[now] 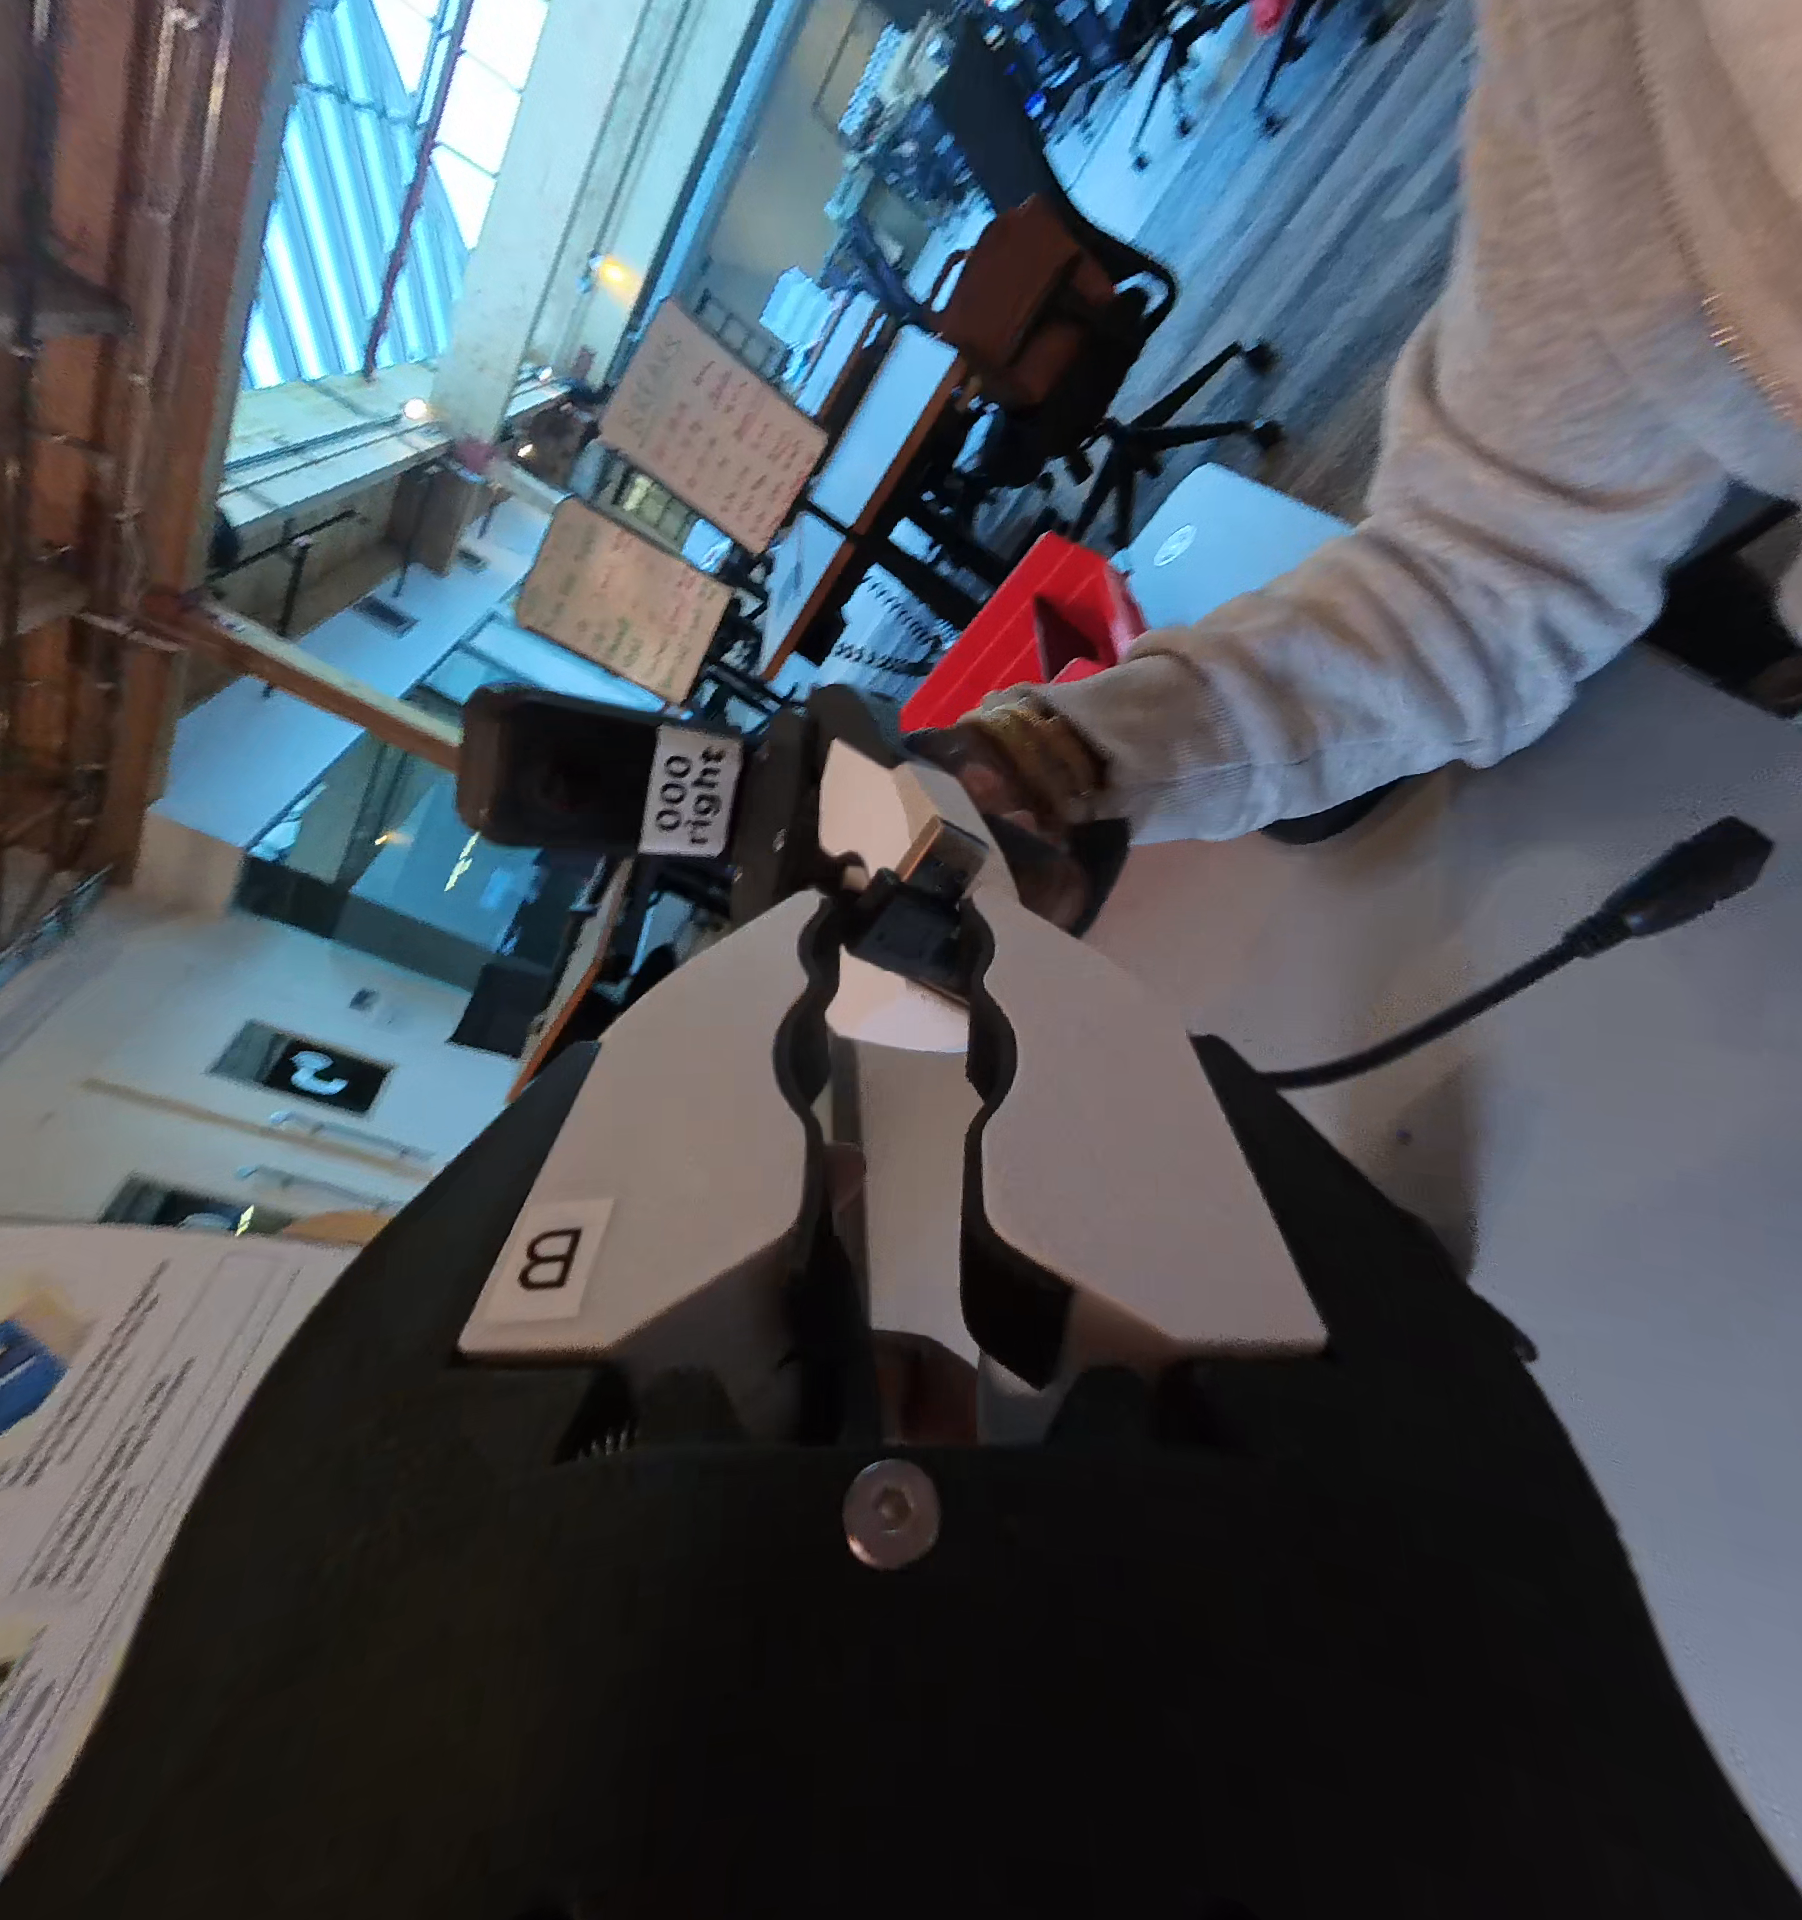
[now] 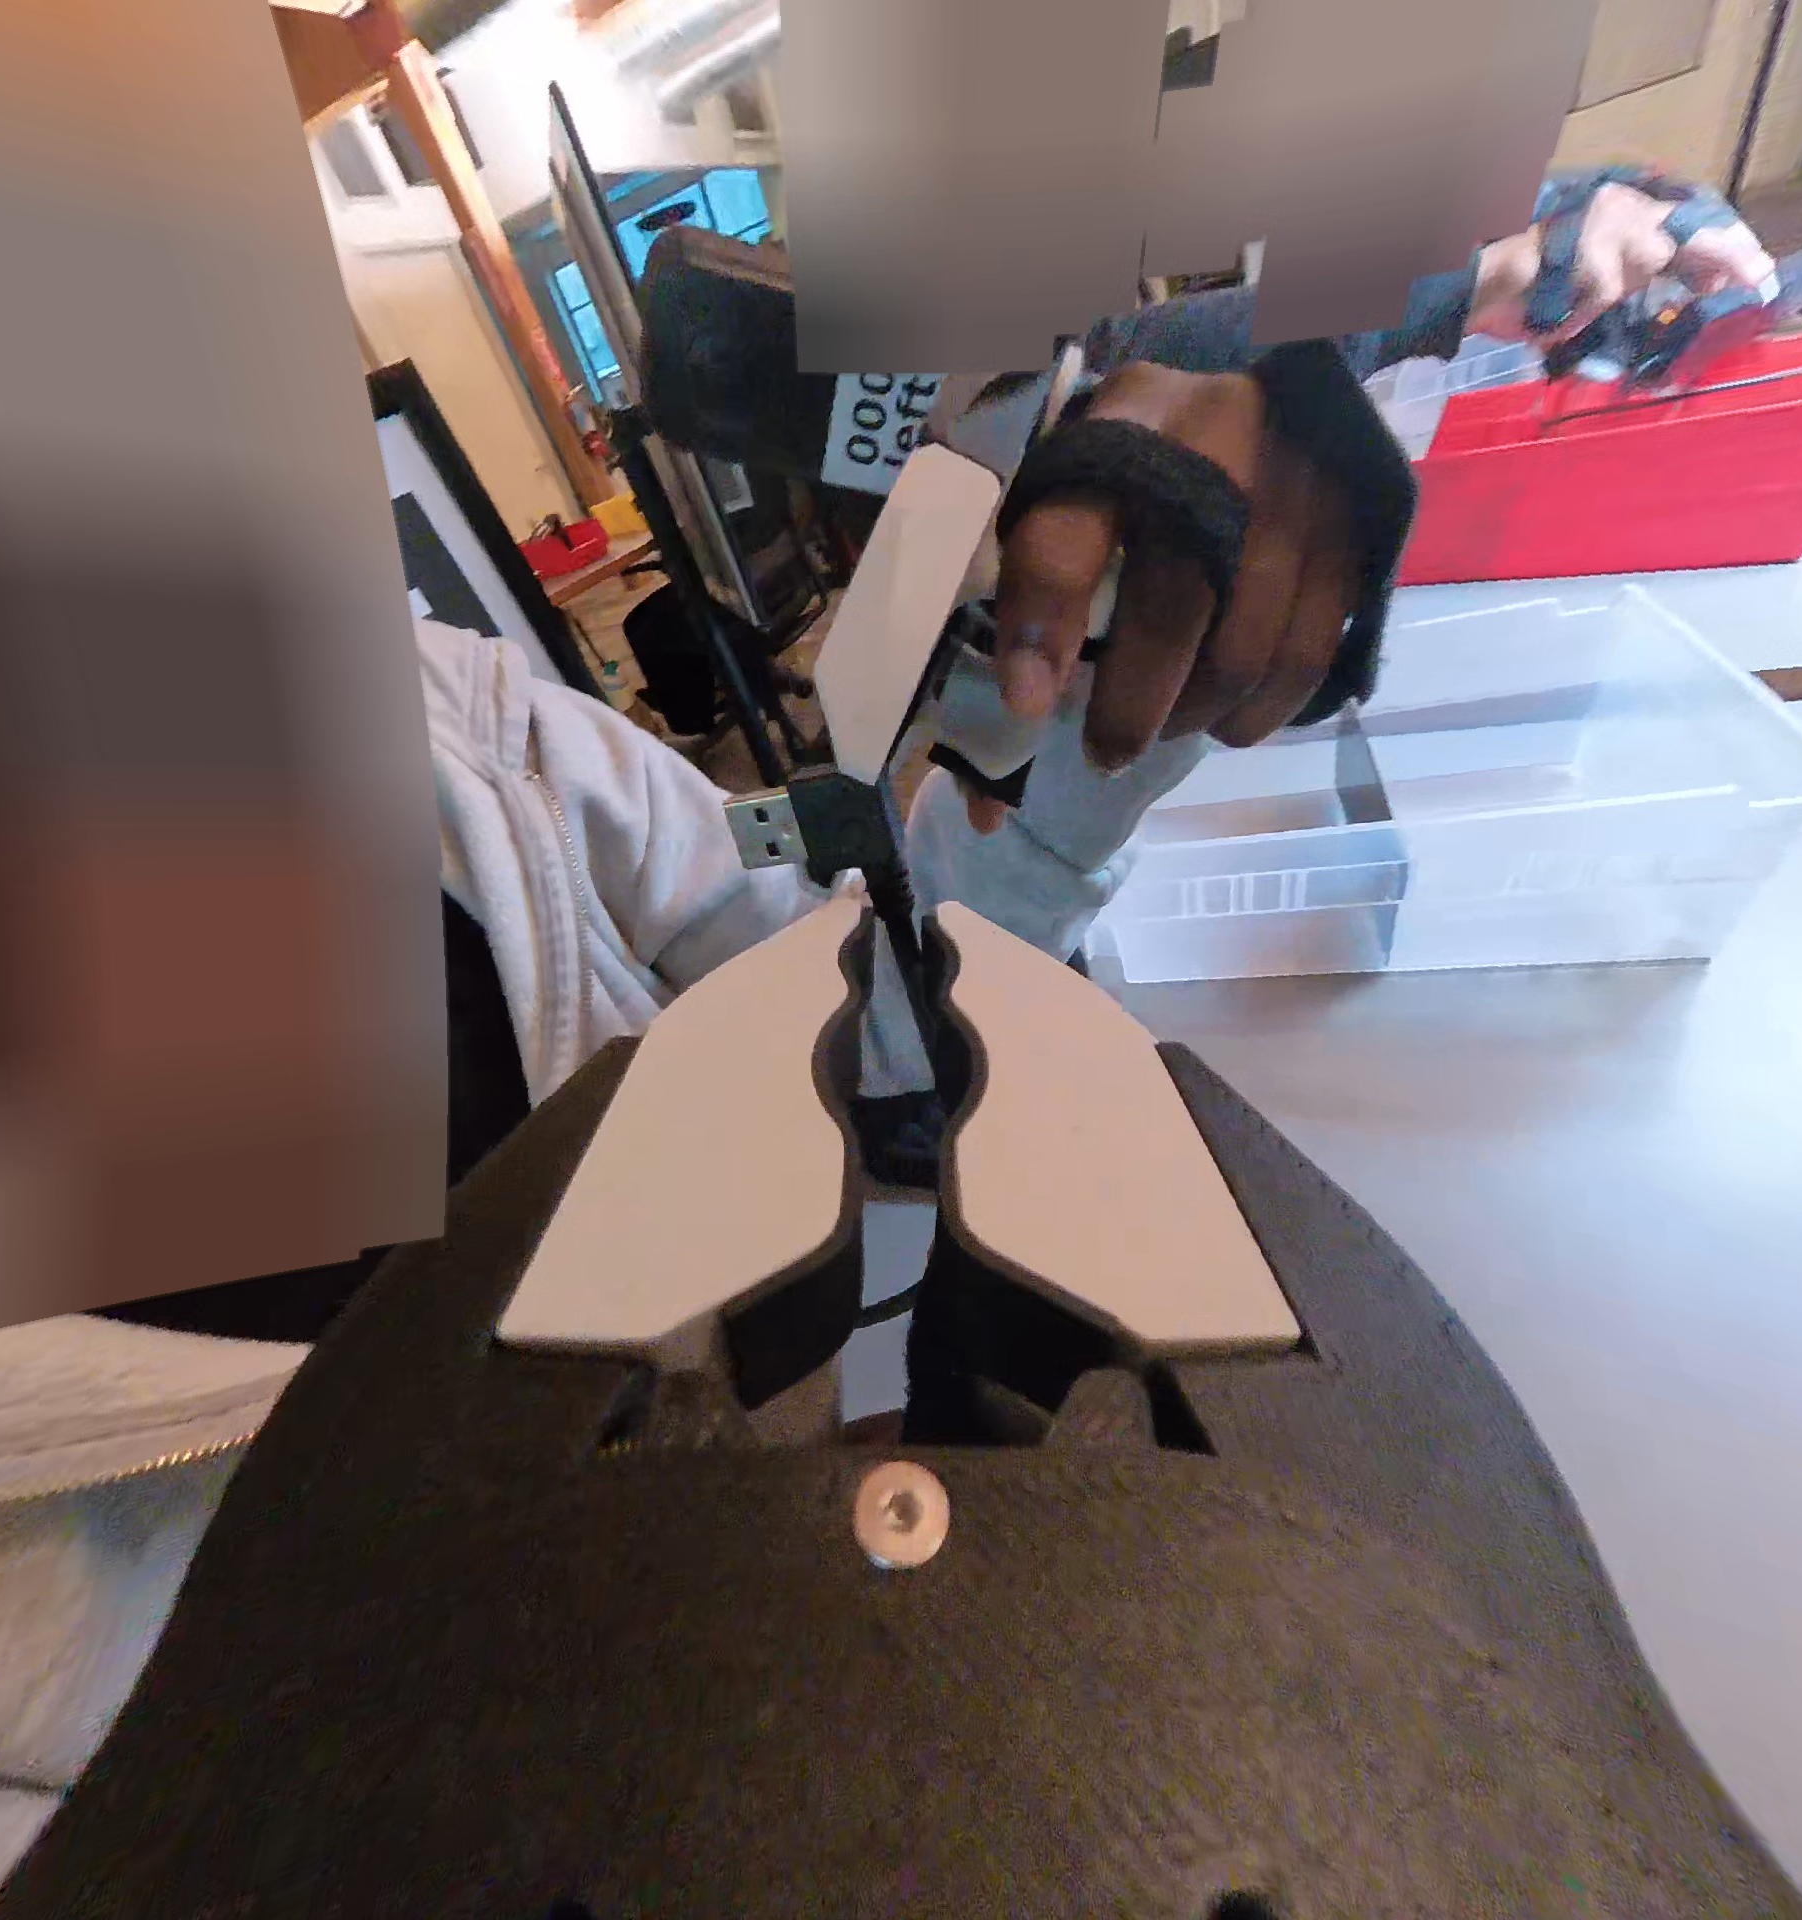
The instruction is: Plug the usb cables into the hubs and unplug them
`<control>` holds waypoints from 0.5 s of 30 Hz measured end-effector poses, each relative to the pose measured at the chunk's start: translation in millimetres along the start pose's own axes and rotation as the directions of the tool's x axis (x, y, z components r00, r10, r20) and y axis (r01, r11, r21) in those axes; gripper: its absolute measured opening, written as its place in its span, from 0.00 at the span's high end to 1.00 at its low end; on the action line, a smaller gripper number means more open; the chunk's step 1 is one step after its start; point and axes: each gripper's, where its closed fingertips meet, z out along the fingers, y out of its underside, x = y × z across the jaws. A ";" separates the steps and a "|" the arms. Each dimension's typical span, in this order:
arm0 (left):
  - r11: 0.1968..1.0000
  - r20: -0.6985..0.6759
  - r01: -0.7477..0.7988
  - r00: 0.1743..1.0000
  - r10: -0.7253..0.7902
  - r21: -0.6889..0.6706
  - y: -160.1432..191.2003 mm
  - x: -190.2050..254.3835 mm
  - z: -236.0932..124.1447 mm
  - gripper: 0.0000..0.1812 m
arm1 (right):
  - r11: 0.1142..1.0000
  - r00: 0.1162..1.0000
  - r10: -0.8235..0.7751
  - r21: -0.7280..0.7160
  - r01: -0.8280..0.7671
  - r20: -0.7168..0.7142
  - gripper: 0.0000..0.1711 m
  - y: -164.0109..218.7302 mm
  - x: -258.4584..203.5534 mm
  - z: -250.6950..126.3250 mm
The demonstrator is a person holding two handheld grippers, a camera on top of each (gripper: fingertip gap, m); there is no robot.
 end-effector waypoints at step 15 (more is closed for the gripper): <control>0.941 0.489 -0.132 0.827 0.279 -0.312 8.6 -76.3 -23.2 0.88 | 0.791 0.608 -0.364 0.112 0.602 -0.705 0.81 -86.0 7.9 -43.9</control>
